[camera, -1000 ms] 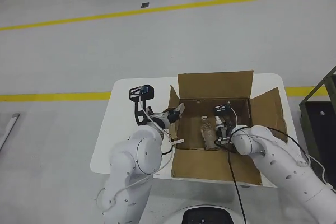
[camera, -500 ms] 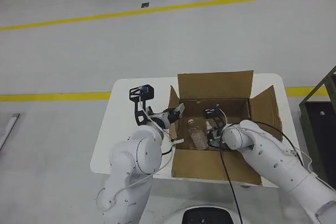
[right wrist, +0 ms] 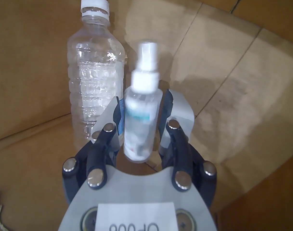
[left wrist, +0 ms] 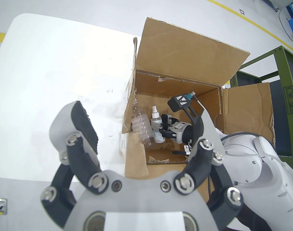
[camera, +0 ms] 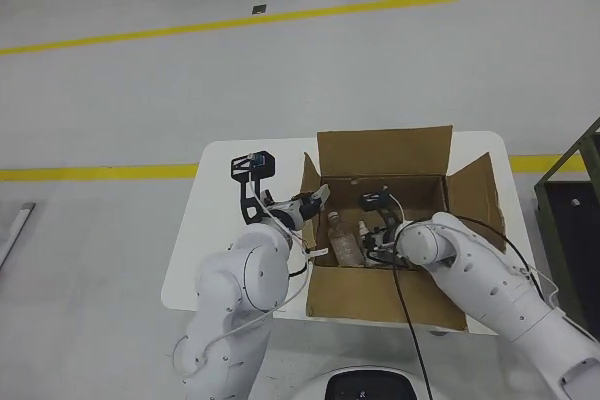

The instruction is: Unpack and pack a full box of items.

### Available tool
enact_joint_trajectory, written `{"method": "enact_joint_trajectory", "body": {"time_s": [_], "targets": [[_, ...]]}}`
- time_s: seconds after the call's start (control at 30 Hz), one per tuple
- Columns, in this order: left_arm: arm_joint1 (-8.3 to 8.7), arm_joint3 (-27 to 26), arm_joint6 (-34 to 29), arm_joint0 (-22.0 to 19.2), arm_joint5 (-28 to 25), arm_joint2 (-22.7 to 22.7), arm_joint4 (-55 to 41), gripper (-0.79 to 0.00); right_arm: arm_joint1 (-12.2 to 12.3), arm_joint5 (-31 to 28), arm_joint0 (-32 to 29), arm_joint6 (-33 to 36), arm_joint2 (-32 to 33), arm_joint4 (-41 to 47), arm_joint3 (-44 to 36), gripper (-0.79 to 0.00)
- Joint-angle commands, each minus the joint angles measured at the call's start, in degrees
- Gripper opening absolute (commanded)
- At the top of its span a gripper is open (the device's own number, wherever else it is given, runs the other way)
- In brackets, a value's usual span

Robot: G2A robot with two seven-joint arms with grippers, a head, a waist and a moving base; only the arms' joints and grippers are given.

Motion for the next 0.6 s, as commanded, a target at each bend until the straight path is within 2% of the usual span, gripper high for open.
{"method": "enact_joint_trajectory", "body": {"time_s": [0.0,0.07,0.17,0.23,0.33,0.4,0.43,0.47,0.53,0.57], "targets": [[0.00,0.00,0.00,0.00,0.00,0.00,0.00,0.000,0.28,-0.53,-0.47,0.30,0.87,-0.20,-0.86,-0.403],[0.00,0.00,0.00,0.00,0.00,0.00,0.00,0.000,0.67,-1.04,-1.15,0.53,2.28,-0.06,-2.28,-0.274],[0.00,0.00,0.00,0.00,0.00,0.00,0.00,0.000,1.50,-1.55,-2.81,1.33,4.84,-0.29,-5.46,-0.268],[0.00,0.00,0.00,0.00,0.00,0.00,0.00,0.000,2.19,-1.72,-4.10,1.91,7.09,-0.70,-8.29,-0.397],[0.00,0.00,0.00,0.00,0.00,0.00,0.00,0.000,3.42,-2.54,-7.05,2.49,11.51,-0.78,-14.24,-0.486],[0.00,0.00,0.00,0.00,0.00,0.00,0.00,0.000,4.37,-2.82,-9.51,3.08,15.50,-0.64,-19.17,-0.579],[0.00,0.00,0.00,0.00,0.00,0.00,0.00,0.000,4.82,-3.12,-10.93,3.16,17.67,-0.26,-21.87,-0.631],[0.00,0.00,0.00,0.00,0.00,0.00,0.00,0.000,5.28,-3.46,-12.27,3.10,19.94,-0.32,-24.63,-0.733],[0.00,0.00,0.00,0.00,0.00,0.00,0.00,0.000,6.13,-4.19,-15.00,3.25,24.47,-0.55,-29.97,-0.785],[0.00,0.00,0.00,0.00,0.00,0.00,0.00,0.000,6.49,-4.86,-16.46,3.32,26.69,-0.11,-32.41,-0.785]]}}
